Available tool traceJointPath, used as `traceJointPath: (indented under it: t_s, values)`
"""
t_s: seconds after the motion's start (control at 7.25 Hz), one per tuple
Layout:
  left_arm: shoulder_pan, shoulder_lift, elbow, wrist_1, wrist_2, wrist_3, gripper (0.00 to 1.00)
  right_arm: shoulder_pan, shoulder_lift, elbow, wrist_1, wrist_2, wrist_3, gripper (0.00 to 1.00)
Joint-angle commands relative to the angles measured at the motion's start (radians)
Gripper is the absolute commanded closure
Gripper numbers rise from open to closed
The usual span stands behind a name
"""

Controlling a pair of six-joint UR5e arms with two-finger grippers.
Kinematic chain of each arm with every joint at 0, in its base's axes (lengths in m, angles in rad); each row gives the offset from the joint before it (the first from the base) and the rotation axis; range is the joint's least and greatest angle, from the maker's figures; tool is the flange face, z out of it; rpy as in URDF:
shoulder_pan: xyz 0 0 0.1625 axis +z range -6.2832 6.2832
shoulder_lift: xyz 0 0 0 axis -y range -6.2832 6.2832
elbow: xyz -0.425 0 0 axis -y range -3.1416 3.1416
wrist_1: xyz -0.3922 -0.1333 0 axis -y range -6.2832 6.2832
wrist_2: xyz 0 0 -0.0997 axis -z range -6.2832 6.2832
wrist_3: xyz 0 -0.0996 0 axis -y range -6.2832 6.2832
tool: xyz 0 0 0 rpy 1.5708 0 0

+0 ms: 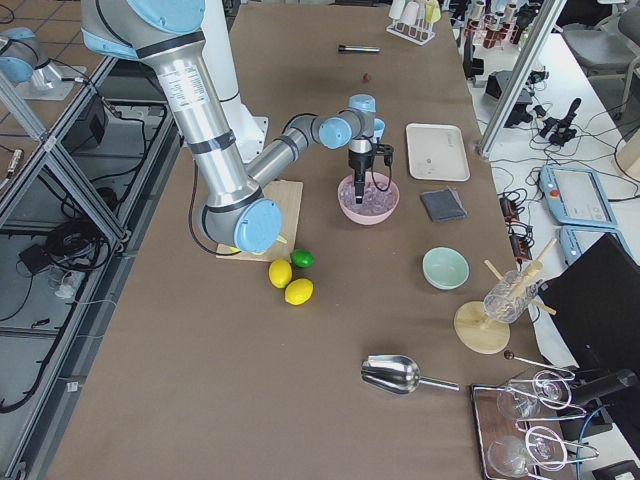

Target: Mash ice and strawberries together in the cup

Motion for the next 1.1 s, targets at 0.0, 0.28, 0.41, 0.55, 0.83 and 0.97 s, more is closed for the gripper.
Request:
traceJointPath:
  t_s: [0.0,0.28,0.41,0.55,0.83,0.97]
  values:
    - [0.000,0.008,-0.006,-0.002,0.000,0.000,0.03,0.002,-0.001,0.008,0.000,0.002,-0.007,0.43]
    - [0.000,0.008,-0.006,-0.003,0.000,0.000,0.03,0.002,-0.004,0.012,0.000,-0.002,-0.005,0.48]
    - [0.000,0.008,-0.004,-0.003,-0.002,0.000,0.03,0.002,-0.004,0.012,0.000,-0.004,-0.004,0.49]
    - [0.000,0.008,-0.004,-0.002,0.000,0.000,0.03,0.000,-0.004,0.011,0.000,-0.002,-0.004,0.51]
    - [0.000,0.008,-0.004,-0.002,0.000,0.000,0.03,0.002,-0.004,0.012,-0.003,0.002,-0.007,0.52]
    - [0.000,0.008,-0.004,-0.002,-0.002,0.000,0.03,-0.003,-0.004,0.011,-0.021,-0.002,-0.011,0.52]
